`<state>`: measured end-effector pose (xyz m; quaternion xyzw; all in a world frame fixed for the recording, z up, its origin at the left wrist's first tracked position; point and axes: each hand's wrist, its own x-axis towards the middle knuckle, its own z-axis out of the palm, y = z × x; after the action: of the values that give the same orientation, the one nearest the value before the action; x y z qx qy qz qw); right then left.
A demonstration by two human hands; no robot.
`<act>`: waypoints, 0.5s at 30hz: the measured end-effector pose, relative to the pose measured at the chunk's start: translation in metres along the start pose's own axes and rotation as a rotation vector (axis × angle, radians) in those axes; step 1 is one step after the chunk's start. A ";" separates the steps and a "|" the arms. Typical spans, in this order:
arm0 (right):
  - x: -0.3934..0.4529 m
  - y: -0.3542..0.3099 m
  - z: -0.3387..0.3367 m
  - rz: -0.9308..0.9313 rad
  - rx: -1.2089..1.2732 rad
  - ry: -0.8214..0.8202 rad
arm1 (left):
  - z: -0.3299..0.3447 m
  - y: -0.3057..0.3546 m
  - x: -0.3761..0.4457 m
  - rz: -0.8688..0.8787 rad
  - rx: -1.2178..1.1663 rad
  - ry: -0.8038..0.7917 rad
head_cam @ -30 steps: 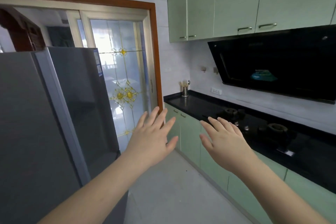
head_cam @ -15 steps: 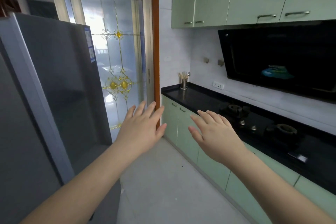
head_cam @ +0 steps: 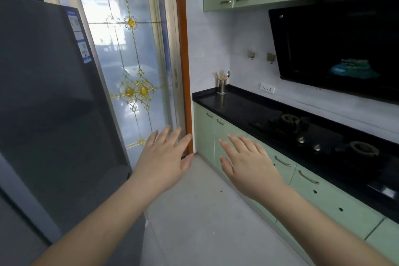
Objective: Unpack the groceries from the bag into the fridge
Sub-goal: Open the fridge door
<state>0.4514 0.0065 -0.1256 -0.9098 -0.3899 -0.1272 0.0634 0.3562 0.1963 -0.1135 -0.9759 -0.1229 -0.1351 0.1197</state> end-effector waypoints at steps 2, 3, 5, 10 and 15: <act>0.019 0.016 0.014 -0.026 0.027 -0.018 | 0.009 0.003 0.015 -0.027 0.002 -0.009; 0.028 0.024 0.019 -0.037 0.037 -0.013 | 0.014 0.005 0.023 -0.042 0.006 -0.019; 0.048 0.042 0.025 -0.045 0.058 -0.006 | 0.023 0.009 0.041 -0.058 0.018 -0.037; 0.091 0.080 0.049 -0.097 0.087 -0.027 | 0.041 0.028 0.074 -0.115 -0.013 -0.049; 0.107 0.096 0.082 -0.197 0.077 -0.075 | 0.070 0.040 0.078 -0.129 -0.019 -0.125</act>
<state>0.6067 0.0321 -0.1760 -0.8680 -0.4842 -0.0836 0.0711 0.4565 0.1937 -0.1641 -0.9735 -0.1917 -0.0824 0.0936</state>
